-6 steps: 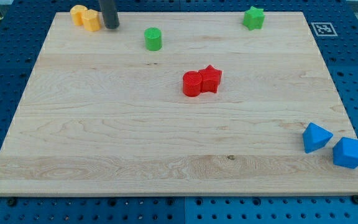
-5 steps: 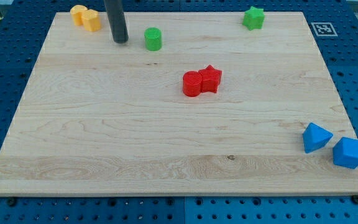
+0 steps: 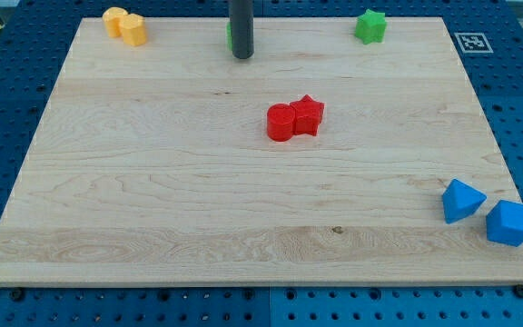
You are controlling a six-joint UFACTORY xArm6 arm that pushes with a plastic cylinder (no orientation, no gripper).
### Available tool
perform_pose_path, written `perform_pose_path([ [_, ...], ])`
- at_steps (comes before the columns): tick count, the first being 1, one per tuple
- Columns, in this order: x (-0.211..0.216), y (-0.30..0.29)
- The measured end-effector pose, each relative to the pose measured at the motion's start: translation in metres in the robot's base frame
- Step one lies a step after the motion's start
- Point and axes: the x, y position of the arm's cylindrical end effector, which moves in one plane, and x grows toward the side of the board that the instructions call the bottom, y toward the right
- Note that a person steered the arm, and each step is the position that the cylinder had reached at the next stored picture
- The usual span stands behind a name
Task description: Move both the green blocks to the top center of the board
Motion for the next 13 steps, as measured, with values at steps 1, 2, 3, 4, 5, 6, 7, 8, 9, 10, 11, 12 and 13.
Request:
perform_pose_path([
  [1, 0.000, -0.014],
  [2, -0.001, -0.027],
  [3, -0.015, -0.027],
  [4, -0.030, -0.027],
  [5, -0.044, -0.028],
  [6, -0.055, -0.029],
  [7, -0.056, -0.019],
  [8, -0.056, 0.001],
  [9, -0.056, 0.001],
  [10, -0.035, 0.005],
  [11, -0.003, 0.066],
  [12, 0.003, 0.166],
  [13, -0.010, 0.257],
])
